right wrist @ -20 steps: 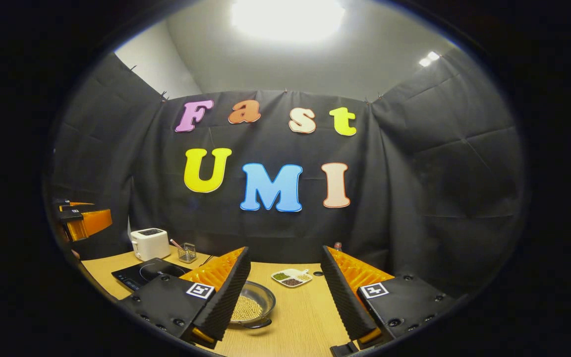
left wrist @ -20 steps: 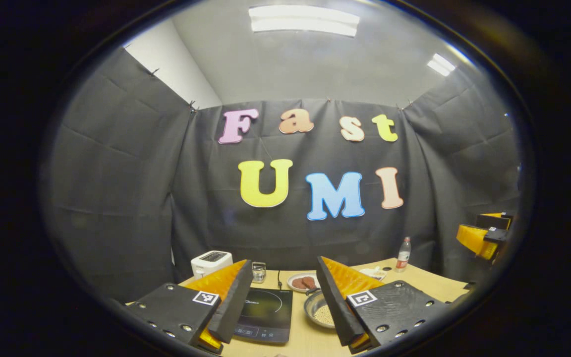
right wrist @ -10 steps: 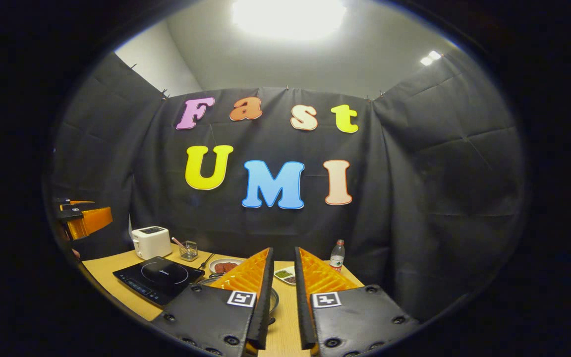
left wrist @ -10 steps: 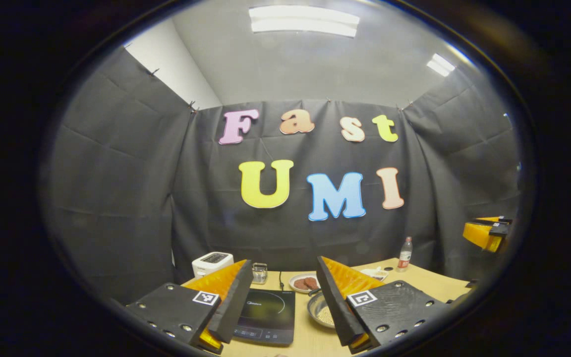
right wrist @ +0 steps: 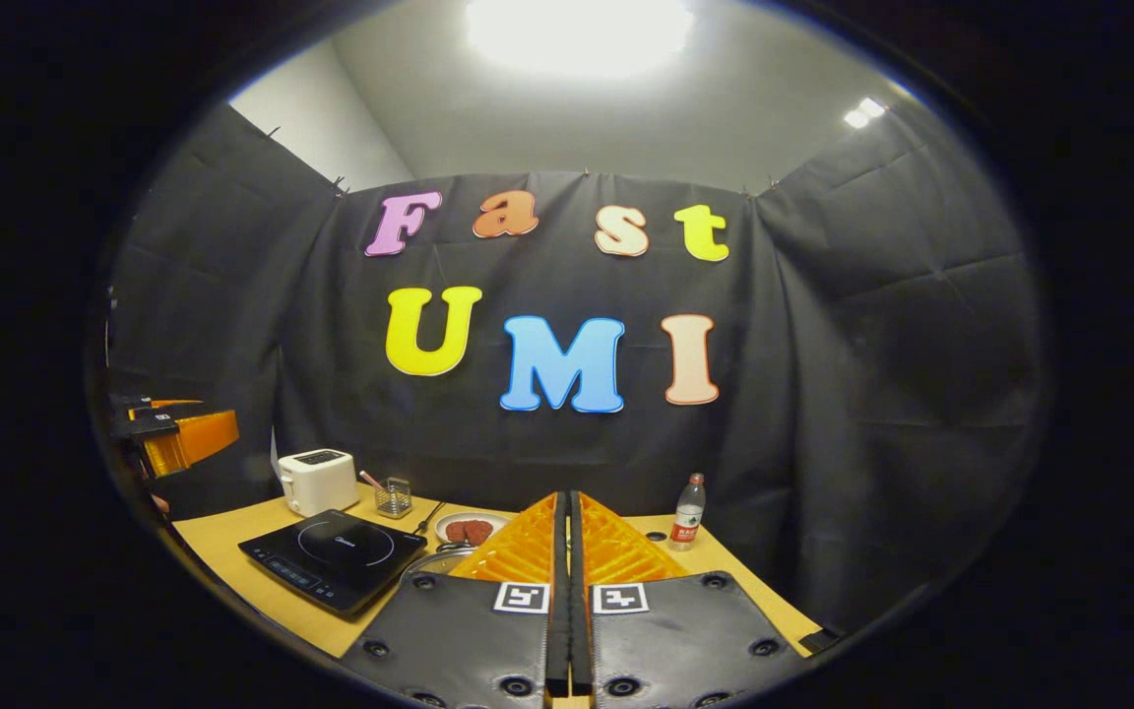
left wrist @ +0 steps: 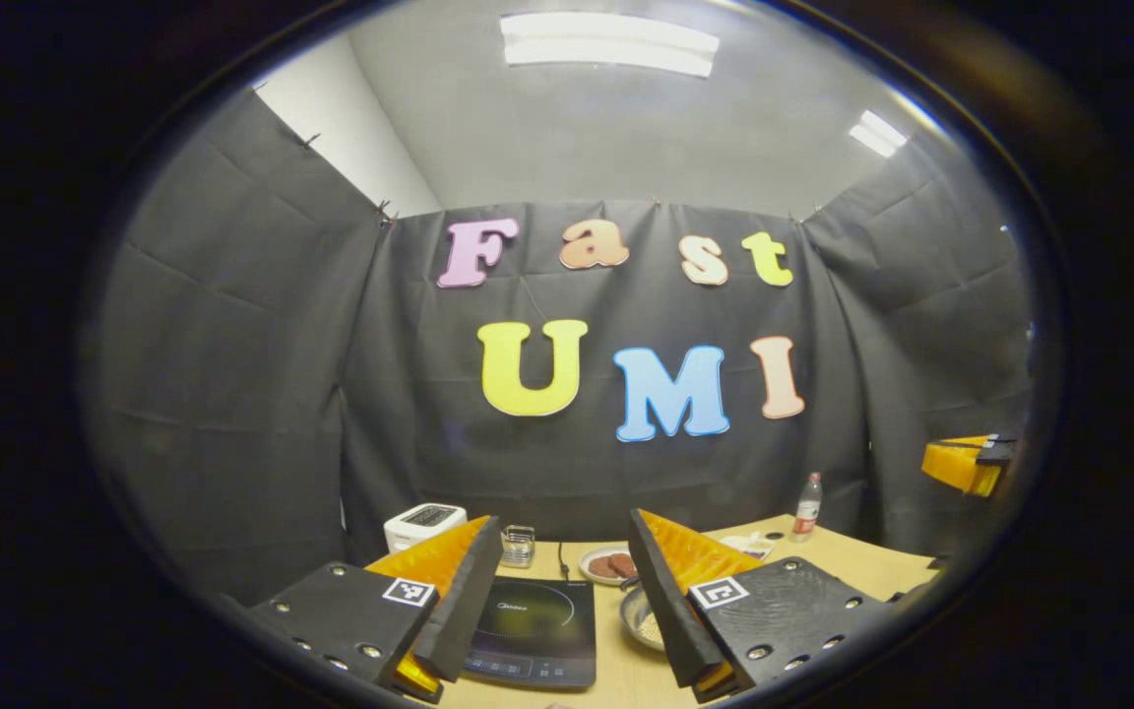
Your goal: First push the handle of the pot to place it horizontally, then grasp the pot with both hands and set it on the induction cooktop.
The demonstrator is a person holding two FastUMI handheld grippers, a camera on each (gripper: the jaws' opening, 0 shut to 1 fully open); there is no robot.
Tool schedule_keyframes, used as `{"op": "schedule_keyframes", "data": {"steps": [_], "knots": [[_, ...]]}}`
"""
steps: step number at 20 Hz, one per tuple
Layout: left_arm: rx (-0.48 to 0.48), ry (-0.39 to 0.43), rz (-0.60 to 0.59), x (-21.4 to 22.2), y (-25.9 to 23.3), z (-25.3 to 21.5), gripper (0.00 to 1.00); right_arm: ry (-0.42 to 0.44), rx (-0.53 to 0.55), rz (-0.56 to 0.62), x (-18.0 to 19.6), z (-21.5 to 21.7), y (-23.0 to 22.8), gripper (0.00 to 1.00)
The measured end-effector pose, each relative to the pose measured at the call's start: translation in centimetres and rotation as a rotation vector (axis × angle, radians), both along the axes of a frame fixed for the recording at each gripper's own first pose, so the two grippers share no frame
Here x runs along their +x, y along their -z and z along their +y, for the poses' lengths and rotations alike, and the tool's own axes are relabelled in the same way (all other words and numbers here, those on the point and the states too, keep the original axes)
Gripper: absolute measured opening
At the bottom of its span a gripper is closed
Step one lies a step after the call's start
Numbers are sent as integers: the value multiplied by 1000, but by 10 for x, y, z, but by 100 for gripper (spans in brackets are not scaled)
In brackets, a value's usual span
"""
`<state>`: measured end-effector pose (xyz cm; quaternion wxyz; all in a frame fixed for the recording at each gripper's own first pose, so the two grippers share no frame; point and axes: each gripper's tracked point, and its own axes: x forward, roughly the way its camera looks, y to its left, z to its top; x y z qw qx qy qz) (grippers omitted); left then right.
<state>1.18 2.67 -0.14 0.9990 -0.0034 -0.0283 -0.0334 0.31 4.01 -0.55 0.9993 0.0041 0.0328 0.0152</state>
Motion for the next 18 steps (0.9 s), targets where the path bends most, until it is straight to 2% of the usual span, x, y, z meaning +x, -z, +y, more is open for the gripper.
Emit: {"op": "schedule_keyframes", "data": {"steps": [1, 3, 6, 7, 8, 9, 10, 13, 14, 18], "knots": [[2, 3, -2, 0, 1, 3, 75, -10, 8, 21, 1, 5, 6, 2], [7, 13, -7, -1, 1, 8, 78, -19, 12, 71, 1, 10, 19, 2], [13, 20, -11, -2, 2, 16, 75, -27, 6, 106, 2, 16, 28, 2], [14, 17, -11, -3, 2, 19, 79, -31, 4, 112, 2, 19, 31, 5], [14, 16, -18, -3, -2, 20, 75, -45, 0, 118, 4, 23, 32, 0], [16, 16, -26, -3, -3, 21, 78, -63, -6, 129, 4, 28, 36, 5], [22, 14, -29, -2, -4, 21, 75, -84, -13, 147, 6, 33, 41, 2], [17, 6, -14, 7, 3, 17, 78, -157, -33, 210, 10, 44, 63, 2], [12, 1, -9, 10, 5, 15, 75, -181, -32, 229, 12, 47, 70, 2], [17, -29, 9, 24, 12, 6, 75, -236, -31, 319, 21, 49, 104, 2]]}}
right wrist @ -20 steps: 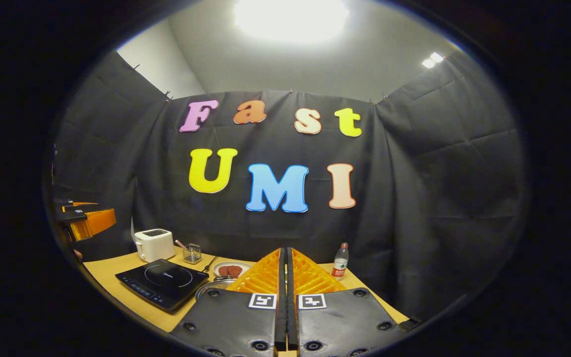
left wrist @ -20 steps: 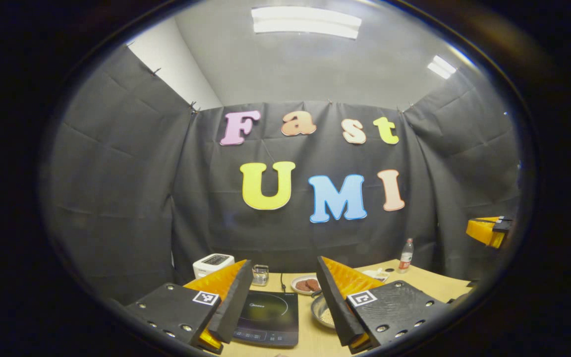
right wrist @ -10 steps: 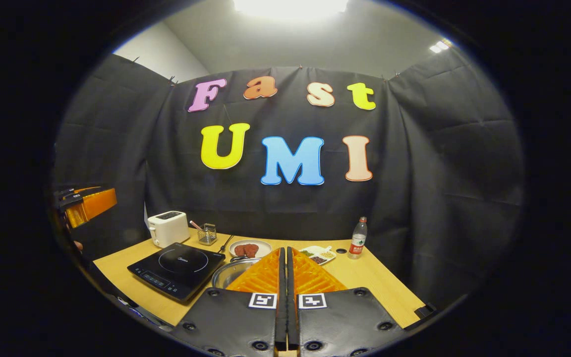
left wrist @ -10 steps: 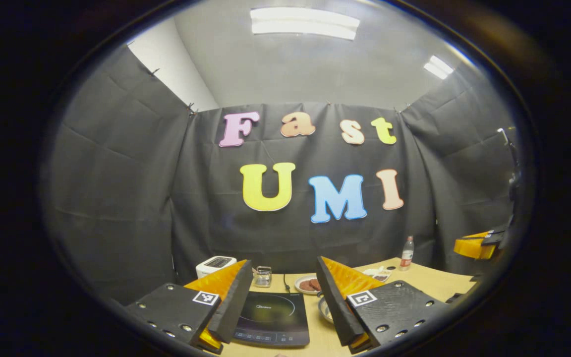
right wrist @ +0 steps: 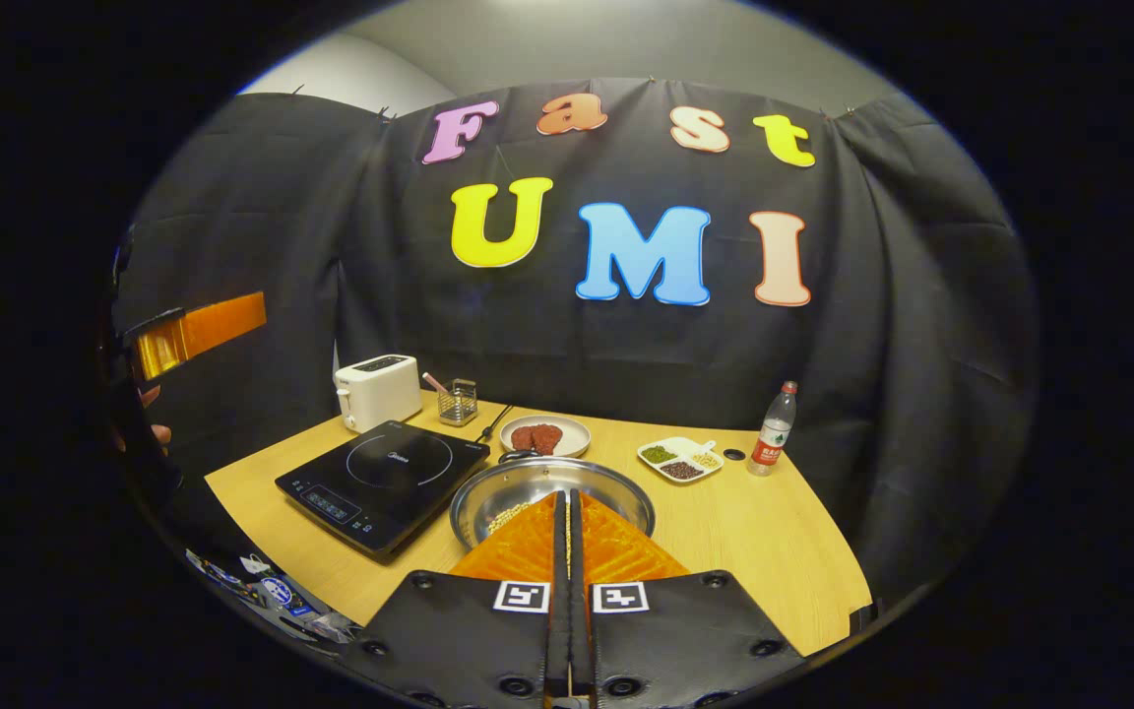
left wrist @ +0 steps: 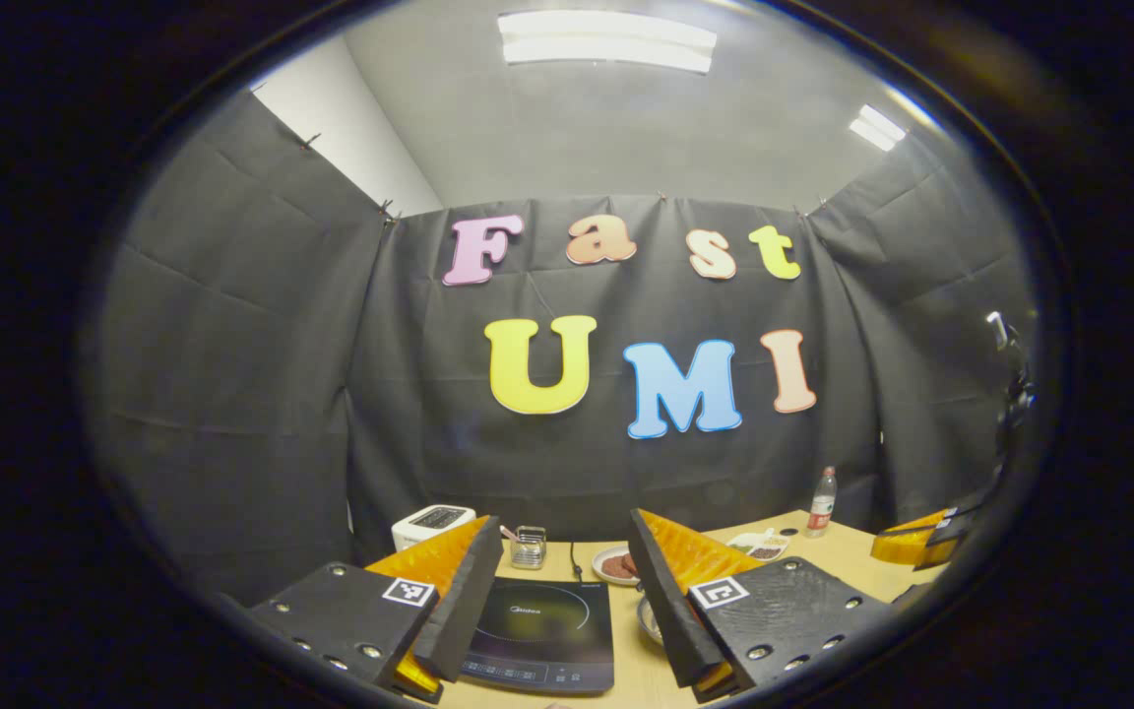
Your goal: First push the handle of the pot to place it horizontally, then grasp the pot with both hands and set it on the induction cooktop.
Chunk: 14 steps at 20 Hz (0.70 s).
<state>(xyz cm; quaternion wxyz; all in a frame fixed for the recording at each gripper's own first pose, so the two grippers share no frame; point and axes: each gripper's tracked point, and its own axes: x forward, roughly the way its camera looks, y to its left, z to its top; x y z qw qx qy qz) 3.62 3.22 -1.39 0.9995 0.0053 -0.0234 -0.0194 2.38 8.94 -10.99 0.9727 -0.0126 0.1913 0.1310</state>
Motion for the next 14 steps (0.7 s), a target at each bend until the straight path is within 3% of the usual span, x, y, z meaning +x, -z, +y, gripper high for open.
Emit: {"op": "schedule_keyframes", "data": {"steps": [14], "knots": [[32, -125, 47, 25, 15, -6, 78, -244, -40, 256, 12, 19, 97, 2]]}}
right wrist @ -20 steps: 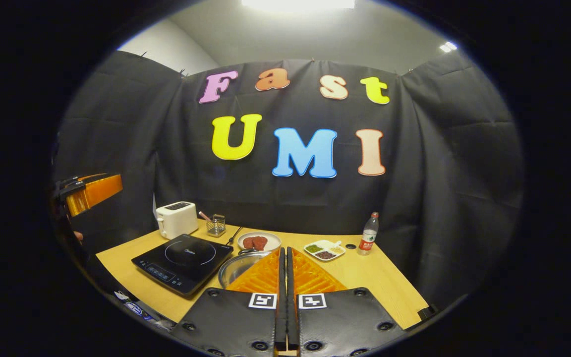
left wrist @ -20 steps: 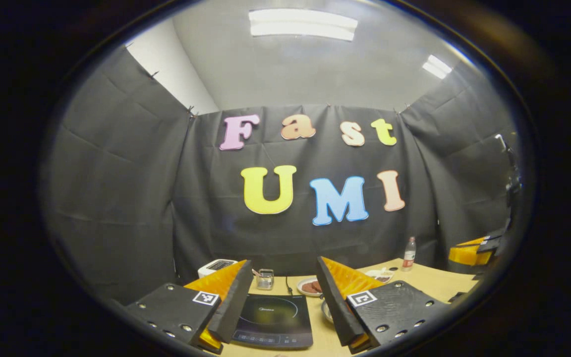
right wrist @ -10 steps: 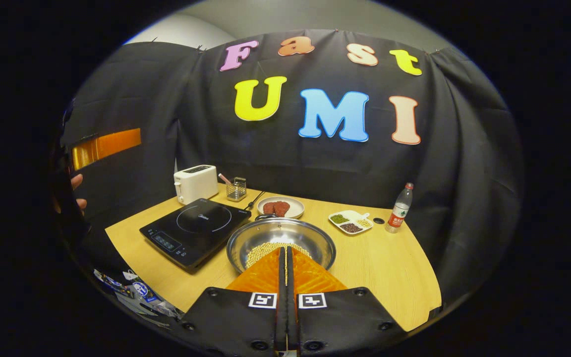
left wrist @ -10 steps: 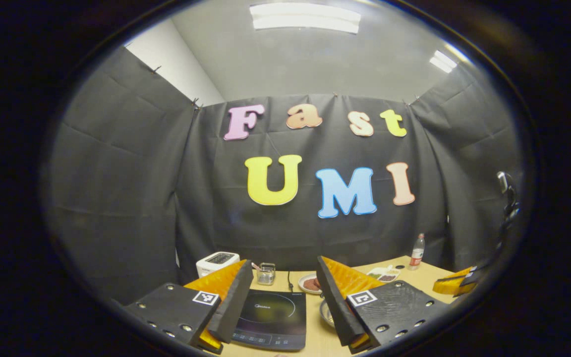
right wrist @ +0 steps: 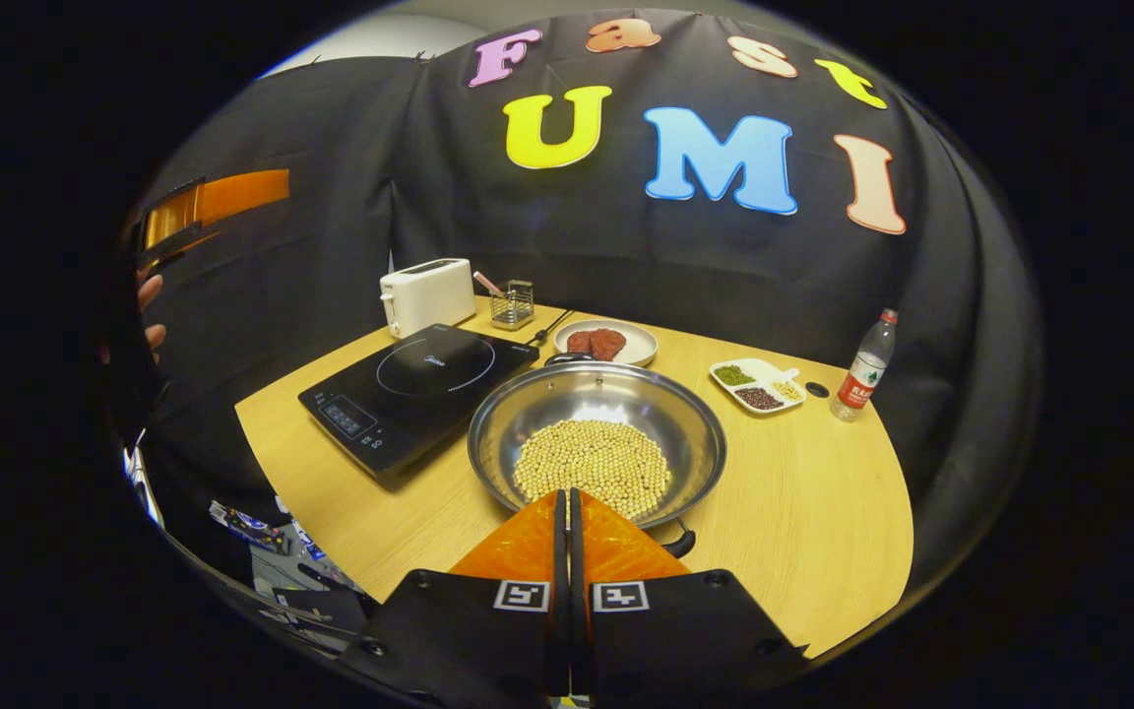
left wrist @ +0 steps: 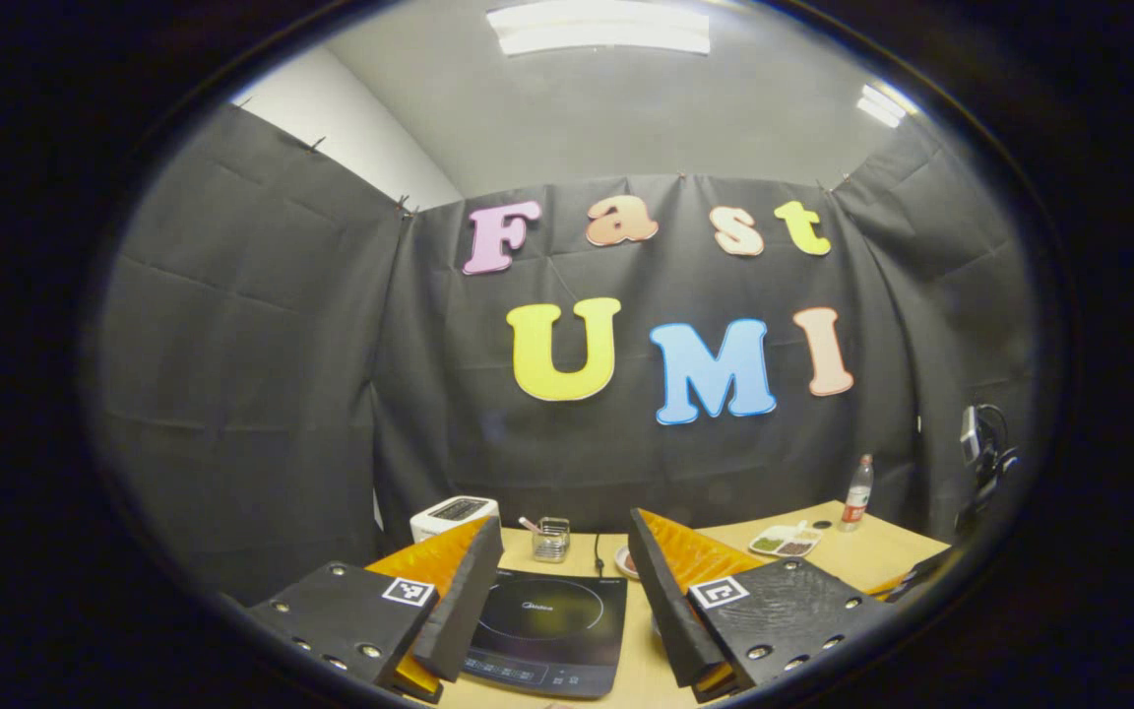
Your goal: First push the handle of the pot to place it horizontally, then grasp the pot with both hands and set it on the induction cooktop.
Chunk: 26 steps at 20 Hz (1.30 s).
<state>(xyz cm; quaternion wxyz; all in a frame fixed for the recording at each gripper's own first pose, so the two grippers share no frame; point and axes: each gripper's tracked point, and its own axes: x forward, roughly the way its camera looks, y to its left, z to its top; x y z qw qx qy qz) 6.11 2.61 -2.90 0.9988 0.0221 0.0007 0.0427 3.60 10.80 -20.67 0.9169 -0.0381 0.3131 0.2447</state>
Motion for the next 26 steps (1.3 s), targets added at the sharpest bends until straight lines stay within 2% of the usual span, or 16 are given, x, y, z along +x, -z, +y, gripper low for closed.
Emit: {"op": "schedule_keyframes", "data": {"steps": [2, 8, 9, 10, 11, 20, 21, 26], "knots": [[6, -13, 12, 1, 3, -1, 75, -23, -4, 31, -1, 2, 12, 2], [27, -43, 37, 0, 11, 0, 76, -85, -24, 134, -5, 9, 47, 0], [28, -48, 39, -1, 13, 0, 76, -92, -31, 149, -6, 8, 53, 2], [28, -52, 42, -1, 14, -1, 79, -96, -37, 162, -5, 7, 59, 2], [29, -55, 47, -1, 16, -2, 76, -99, -40, 176, -5, 7, 64, 2], [45, -75, 68, 2, 21, -3, 76, -97, -56, 248, 4, 6, 91, 2], [45, -75, 66, 3, 20, -5, 76, -96, -55, 251, 2, 7, 90, 0], [50, -71, 59, 8, 17, -9, 75, -97, -61, 259, 2, 6, 91, 2]]}}
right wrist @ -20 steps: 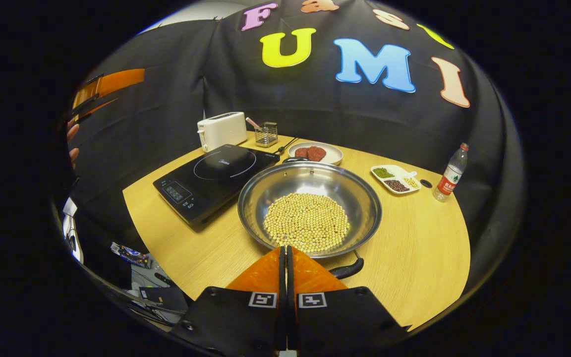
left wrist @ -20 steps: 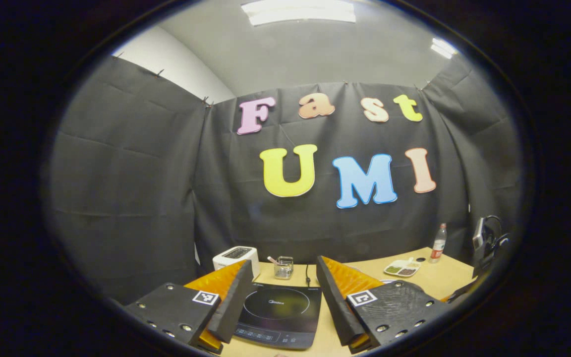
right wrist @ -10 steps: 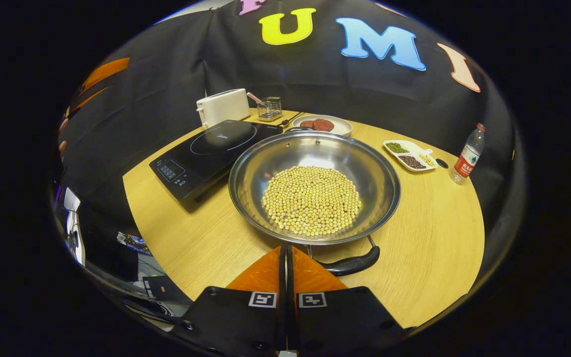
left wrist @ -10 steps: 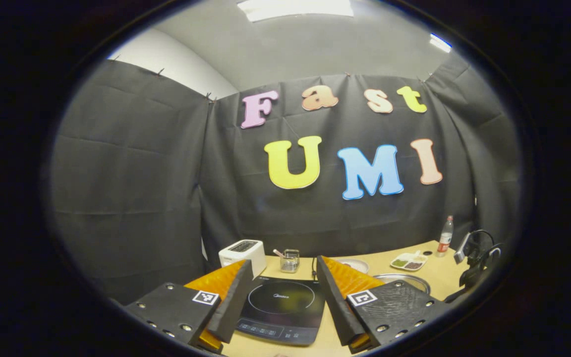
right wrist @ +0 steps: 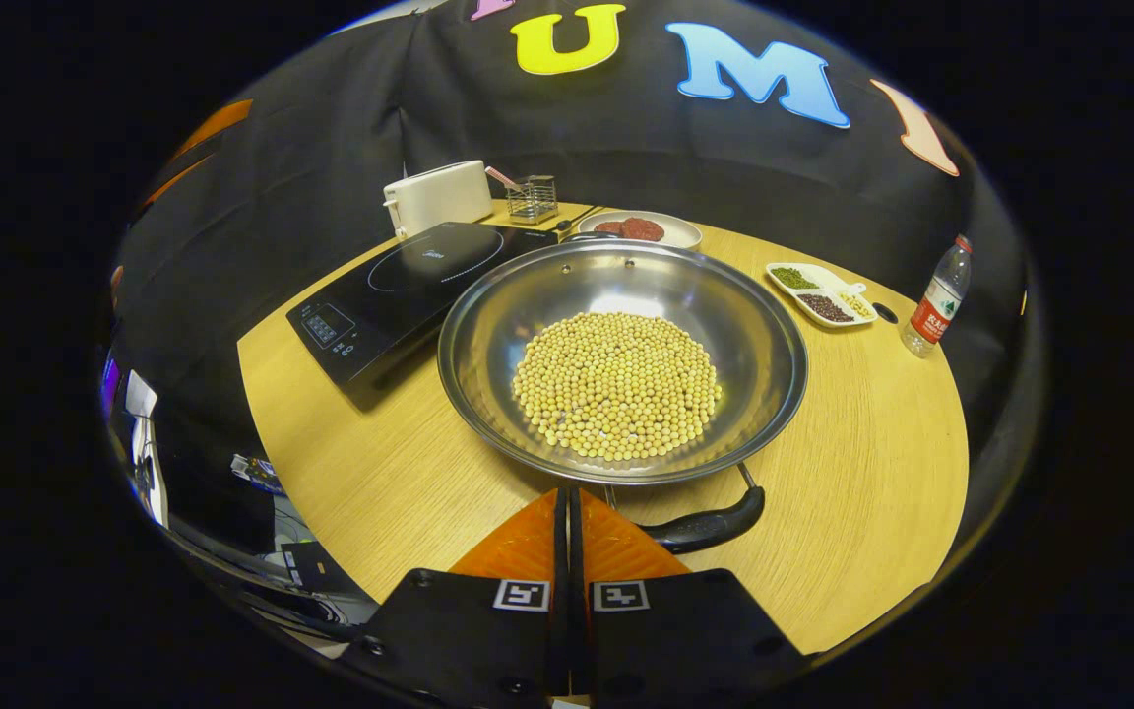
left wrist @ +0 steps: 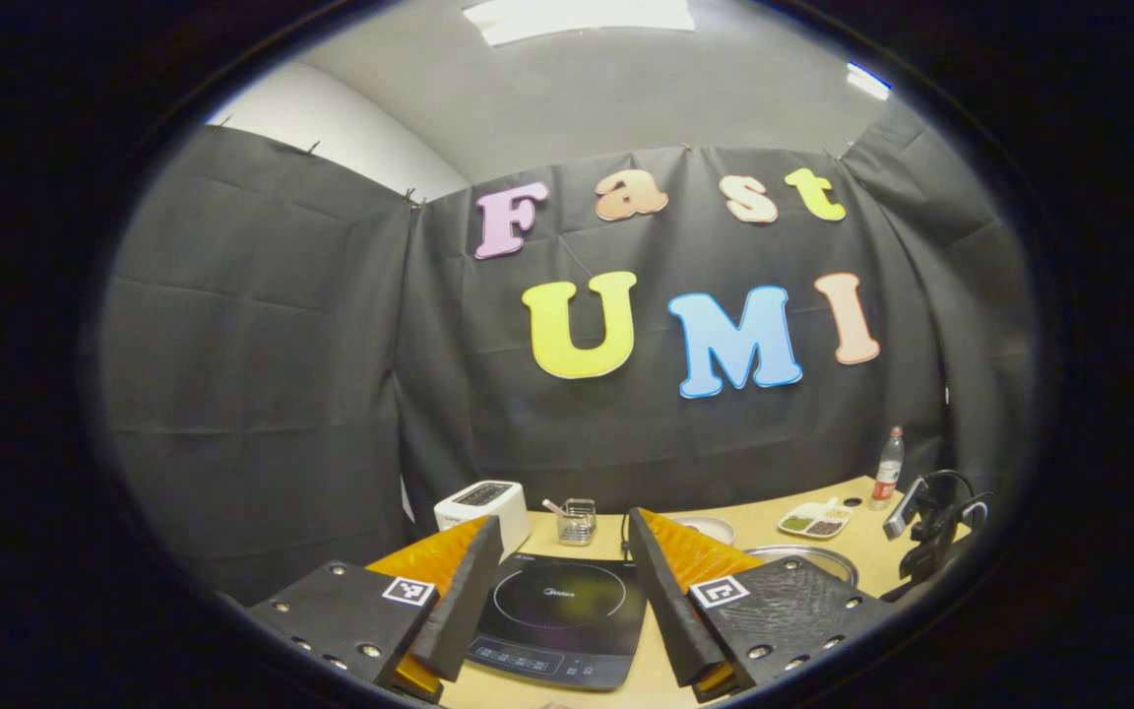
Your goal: First push the handle of the pot to place it horizontally, then grasp the pot with both hands and set it on the induction cooktop.
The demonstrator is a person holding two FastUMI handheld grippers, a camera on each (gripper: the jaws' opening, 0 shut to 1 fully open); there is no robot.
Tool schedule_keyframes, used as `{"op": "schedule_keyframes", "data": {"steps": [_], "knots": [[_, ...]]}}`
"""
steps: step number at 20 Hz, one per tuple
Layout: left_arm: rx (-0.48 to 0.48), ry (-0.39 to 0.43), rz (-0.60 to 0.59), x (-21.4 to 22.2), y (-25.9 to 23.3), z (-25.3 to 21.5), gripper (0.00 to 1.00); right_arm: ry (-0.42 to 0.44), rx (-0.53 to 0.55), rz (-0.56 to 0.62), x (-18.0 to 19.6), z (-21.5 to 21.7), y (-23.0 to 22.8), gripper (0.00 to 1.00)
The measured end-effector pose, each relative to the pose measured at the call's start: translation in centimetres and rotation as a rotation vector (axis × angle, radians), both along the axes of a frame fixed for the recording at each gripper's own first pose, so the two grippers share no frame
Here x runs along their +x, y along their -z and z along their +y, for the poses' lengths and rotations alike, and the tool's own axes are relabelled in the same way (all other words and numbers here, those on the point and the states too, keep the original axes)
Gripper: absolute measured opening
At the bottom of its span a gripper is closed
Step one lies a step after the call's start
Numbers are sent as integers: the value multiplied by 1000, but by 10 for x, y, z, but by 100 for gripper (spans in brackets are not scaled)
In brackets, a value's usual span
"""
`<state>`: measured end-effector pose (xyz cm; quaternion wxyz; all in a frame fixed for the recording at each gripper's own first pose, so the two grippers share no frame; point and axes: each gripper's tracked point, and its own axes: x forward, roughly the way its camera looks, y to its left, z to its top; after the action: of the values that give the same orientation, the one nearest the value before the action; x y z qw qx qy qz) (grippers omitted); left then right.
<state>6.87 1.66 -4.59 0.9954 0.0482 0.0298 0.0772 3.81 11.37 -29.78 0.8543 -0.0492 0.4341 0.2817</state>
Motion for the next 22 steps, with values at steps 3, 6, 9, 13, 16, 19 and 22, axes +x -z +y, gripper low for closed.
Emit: {"op": "schedule_keyframes", "data": {"steps": [3, 6, 9, 13, 16, 19, 22], "knots": [[-4, 5, -3, 4, 1, -5, 76, 16, -12, 0, 3, -5, 1, 0], [-7, 15, -6, 7, 1, -11, 76, 26, -35, -11, 8, -14, 2, 2], [-6, 19, -7, 9, 2, -16, 75, 49, -46, -12, 12, -25, 2, 2], [-8, 23, -8, 13, 3, -23, 76, 73, -48, -18, 20, -36, 0, 0], [-11, 24, -6, 15, 6, -27, 76, 80, -68, -28, 26, -46, 1, 2], [-14, 22, -3, 18, 8, -30, 76, 82, -84, -34, 32, -54, 4, 2], [-15, 18, 2, 19, 10, -34, 76, 86, -98, -36, 39, -63, 7, 5]]}}
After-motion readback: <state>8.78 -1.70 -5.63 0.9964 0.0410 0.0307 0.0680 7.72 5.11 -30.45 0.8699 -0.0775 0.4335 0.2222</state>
